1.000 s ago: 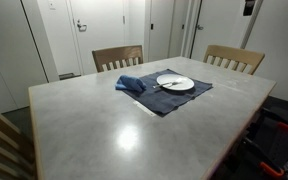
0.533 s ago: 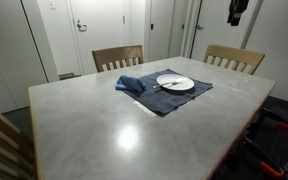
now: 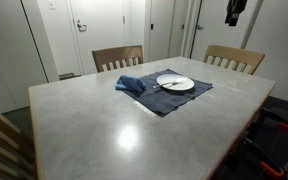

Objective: Put the fork on the blue mat, wipe the plate with the cloth, and then put the fork back on the plate

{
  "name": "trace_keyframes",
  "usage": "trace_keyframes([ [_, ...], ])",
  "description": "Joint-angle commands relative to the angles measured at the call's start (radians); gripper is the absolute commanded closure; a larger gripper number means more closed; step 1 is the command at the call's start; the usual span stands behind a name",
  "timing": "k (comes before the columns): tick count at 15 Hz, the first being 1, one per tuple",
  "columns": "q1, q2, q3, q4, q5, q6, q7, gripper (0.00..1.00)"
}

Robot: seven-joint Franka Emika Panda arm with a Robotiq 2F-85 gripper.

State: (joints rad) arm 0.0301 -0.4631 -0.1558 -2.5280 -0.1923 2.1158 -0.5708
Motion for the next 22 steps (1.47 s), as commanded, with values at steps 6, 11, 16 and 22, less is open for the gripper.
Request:
trace_keyframes([
  [6, 0.06, 0.133, -0.004, -0.014, -0.002, 0.361, -0.274, 0.0],
  [11, 0.127, 0.23, -0.034, -0.045, 0.131, 0.55, -0.571, 0.0],
  [16, 0.165, 0.324, -0.046, -0.045, 0.373, 0.635, -0.869, 0.0],
  [22, 0.12, 0.439, -0.003, 0.002, 0.56, 0.629, -1.074, 0.0],
])
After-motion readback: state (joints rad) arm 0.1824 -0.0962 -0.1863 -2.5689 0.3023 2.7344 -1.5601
